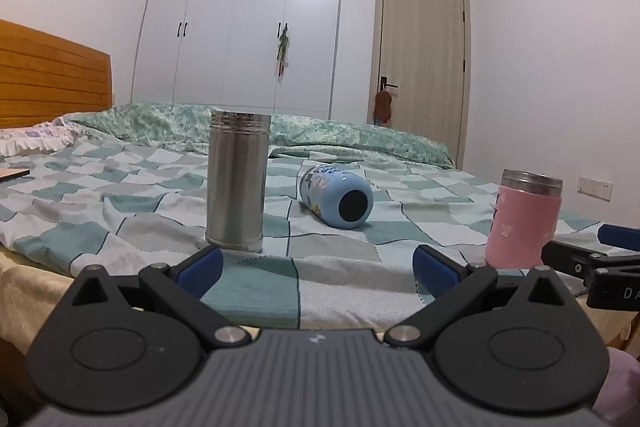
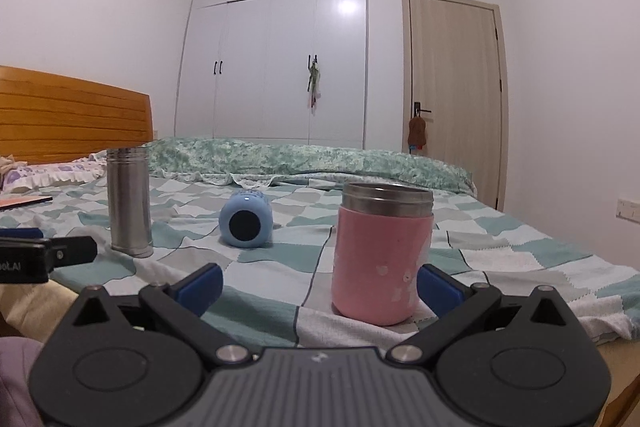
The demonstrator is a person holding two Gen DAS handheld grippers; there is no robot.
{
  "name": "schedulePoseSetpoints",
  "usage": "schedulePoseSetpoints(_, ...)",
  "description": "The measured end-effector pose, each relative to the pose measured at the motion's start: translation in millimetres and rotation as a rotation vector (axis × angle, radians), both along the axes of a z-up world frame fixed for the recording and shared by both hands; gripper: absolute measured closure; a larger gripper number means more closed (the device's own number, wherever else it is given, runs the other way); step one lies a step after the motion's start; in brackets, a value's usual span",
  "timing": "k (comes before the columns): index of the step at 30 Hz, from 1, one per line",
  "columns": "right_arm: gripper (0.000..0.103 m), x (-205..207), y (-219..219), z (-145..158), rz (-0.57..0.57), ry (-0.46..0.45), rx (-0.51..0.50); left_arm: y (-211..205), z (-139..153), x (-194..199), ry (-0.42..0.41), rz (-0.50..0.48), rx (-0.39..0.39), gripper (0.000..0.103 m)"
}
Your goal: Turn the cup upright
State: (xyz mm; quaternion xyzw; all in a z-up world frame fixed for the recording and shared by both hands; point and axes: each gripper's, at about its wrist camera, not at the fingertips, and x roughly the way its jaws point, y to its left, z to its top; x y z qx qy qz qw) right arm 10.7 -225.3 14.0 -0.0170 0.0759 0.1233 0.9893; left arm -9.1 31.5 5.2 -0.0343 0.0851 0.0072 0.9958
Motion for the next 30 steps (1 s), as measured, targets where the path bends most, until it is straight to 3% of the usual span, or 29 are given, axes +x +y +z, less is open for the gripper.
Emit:
schedulePoseSetpoints(7, 0.0, -3.0, -0.2, 0.4, -0.002, -0.015, 0.001, -5.9, -0.7, -0.1, -0.004, -0.003, 0.031, 0.0)
schedulePoseSetpoints(30, 0.0, -2.6, -1.0, -0.8, -0.002, -0.013, 0.004, -5.5, -1.7, -0.5, -0.006, -0.006, 0.032, 0.0)
